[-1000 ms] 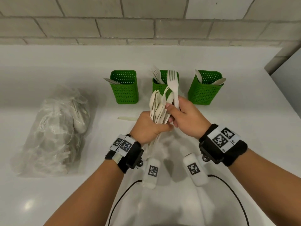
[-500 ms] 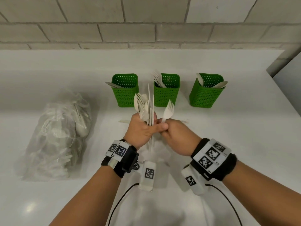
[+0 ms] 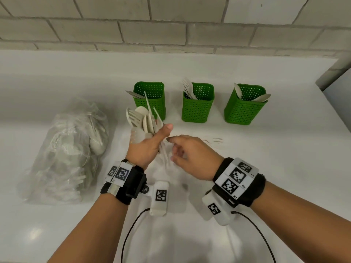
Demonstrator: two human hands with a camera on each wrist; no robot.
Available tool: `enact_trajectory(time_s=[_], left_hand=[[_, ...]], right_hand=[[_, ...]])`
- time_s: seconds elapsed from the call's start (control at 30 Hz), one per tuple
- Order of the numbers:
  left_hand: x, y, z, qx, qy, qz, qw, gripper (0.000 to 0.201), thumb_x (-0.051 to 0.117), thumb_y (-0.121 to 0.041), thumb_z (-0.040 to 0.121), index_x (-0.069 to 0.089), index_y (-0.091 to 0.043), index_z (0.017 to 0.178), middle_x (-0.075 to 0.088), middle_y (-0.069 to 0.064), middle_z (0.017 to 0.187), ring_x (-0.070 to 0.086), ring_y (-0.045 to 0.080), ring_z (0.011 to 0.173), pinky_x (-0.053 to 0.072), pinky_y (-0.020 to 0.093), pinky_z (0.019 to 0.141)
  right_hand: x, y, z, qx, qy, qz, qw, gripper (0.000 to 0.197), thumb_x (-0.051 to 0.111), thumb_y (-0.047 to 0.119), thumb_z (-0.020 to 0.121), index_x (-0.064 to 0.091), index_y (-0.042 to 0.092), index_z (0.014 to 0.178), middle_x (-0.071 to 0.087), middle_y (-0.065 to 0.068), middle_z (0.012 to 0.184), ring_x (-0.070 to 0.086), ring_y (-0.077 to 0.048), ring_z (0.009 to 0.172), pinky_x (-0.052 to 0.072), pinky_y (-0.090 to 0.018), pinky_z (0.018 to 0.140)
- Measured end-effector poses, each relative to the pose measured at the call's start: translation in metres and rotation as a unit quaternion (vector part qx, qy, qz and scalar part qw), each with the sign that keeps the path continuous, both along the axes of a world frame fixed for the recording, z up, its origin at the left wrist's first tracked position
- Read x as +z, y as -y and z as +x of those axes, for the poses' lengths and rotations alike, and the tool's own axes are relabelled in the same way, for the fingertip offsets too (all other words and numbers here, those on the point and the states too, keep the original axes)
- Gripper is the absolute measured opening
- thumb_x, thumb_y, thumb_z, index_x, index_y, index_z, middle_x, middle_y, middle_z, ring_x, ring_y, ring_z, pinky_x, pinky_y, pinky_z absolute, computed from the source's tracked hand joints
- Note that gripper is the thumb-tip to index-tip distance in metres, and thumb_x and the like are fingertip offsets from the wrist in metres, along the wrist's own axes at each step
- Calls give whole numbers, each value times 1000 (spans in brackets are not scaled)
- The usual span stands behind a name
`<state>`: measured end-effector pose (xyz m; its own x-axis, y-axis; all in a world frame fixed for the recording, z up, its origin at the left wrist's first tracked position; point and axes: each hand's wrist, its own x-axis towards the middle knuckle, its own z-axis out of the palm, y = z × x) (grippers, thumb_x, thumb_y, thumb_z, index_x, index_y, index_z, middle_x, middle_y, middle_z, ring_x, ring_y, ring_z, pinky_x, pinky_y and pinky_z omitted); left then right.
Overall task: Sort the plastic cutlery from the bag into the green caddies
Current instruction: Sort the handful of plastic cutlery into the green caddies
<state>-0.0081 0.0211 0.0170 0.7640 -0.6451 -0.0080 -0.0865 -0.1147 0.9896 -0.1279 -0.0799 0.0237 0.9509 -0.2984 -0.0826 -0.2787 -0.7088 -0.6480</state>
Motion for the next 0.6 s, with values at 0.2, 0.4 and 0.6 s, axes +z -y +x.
enact_trajectory(time_s=[0.2,0.4,0.6], left_hand=[[-21,-13,13,-100,-36,42,993,16,67,-44,87,74,-29,85,75,-2,98,67,16,103,45,34,100],[-24,-8,13,-113,-104,-5,988,7,61,-4,91,67,-6,90,74,15,87,71,29,93,51,45,97],[-15,-7,24,-79,-221,-89,968,17,67,-17,79,66,0,83,62,7,61,64,19,64,56,44,80]], right_hand=[[-21,49,-5,-78,-172,-279,942,53,62,42,86,50,17,131,47,-7,130,42,-28,118,36,-41,95],[-33,67,-7,-59,-203,-332,919,22,50,20,94,64,18,110,58,-2,112,50,-23,109,35,-38,88],[-18,83,-23,-61,-198,-360,910,17,47,14,95,56,18,109,62,0,99,59,-22,93,36,-38,89]])
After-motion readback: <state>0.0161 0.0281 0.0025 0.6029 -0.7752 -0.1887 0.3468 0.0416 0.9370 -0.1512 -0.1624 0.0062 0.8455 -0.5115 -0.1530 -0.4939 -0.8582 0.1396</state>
